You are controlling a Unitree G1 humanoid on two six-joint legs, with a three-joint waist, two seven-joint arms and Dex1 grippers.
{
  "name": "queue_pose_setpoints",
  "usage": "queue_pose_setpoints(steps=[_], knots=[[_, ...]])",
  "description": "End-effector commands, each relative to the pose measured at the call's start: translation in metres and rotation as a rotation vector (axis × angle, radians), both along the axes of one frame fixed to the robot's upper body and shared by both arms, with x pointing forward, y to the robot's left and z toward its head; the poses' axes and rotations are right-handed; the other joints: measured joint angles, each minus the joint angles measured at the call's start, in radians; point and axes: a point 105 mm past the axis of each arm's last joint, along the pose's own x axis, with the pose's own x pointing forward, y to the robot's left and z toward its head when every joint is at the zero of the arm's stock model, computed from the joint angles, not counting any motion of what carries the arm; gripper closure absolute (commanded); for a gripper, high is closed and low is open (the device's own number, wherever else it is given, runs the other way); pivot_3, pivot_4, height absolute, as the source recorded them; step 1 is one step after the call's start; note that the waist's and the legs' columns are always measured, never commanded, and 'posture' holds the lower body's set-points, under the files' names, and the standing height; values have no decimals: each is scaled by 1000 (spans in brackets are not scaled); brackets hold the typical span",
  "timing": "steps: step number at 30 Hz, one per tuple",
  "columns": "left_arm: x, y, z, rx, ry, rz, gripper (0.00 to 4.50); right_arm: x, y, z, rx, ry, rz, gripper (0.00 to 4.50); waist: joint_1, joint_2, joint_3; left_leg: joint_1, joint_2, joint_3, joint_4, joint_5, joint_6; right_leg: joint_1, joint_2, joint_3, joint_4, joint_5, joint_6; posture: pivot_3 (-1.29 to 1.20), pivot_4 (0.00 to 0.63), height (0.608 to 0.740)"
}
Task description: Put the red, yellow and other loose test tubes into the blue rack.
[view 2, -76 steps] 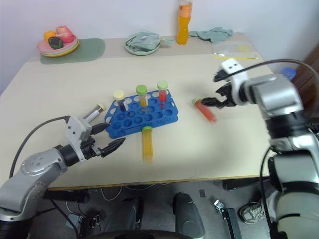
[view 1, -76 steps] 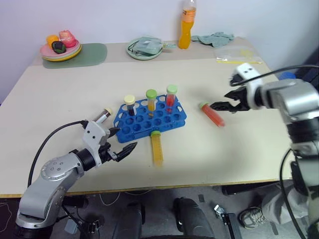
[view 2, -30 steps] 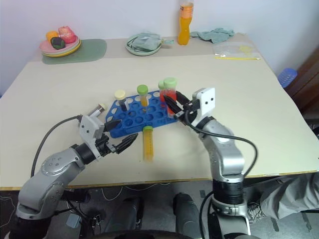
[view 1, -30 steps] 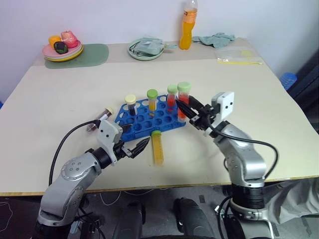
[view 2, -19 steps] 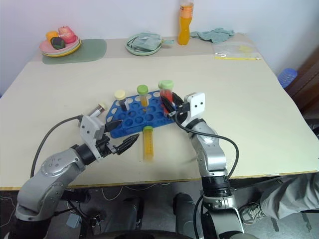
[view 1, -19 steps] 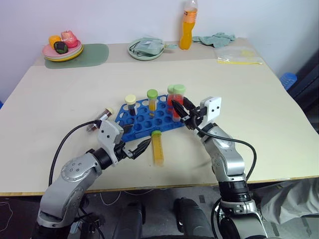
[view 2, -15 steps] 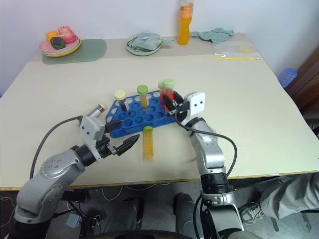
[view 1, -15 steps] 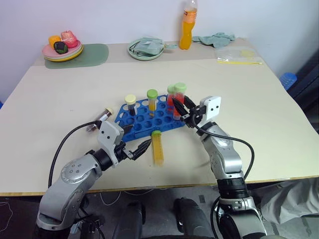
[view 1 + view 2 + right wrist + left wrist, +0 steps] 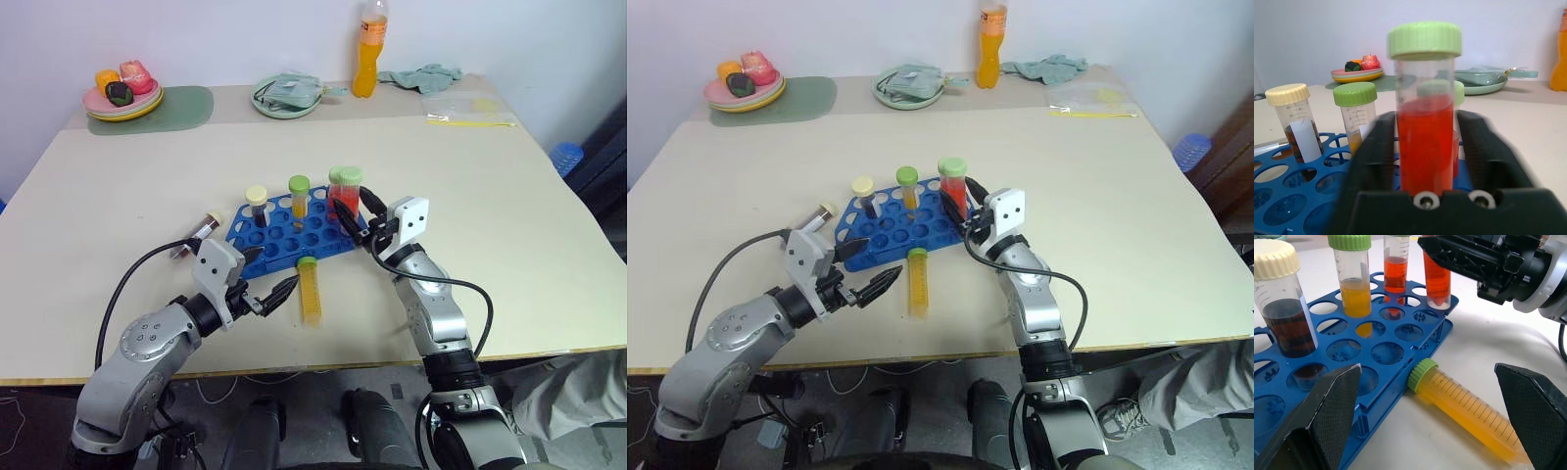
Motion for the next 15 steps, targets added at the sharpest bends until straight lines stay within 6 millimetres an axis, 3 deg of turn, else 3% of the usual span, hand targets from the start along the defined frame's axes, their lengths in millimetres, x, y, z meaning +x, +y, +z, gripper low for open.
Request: queue_pose_setpoints(steps=[1, 7, 11, 15], knots=[[-2, -1, 8, -10, -37, -14, 0, -5, 1, 11, -9, -65, 11, 106, 0, 0, 0, 0, 0, 0, 0, 0, 0, 0, 0, 0, 0, 0, 0, 0, 150, 740], [-3, -1, 6, -10, -35, -12, 0, -15, -8, 17, -59, -84, 36, 42, 2, 0, 0, 0, 0, 0, 0, 0, 0, 0, 0, 0, 0, 0, 0, 0, 150, 740], [-3, -1, 5, -11, -35, -9, 0, -29, -22, 15, -147, -52, 98, 42, 4, 0, 0, 0, 0, 0, 0, 0, 0, 0, 0, 0, 0, 0, 0, 0, 150, 740], [-2, 11, 4, -2, -27, 15, 0, -47, -48, 11, -250, 87, 192, 42, 5, 0, 0, 0, 0, 0, 0, 0, 0, 0, -1, 0, -1, 0, 0, 0, 150, 740]])
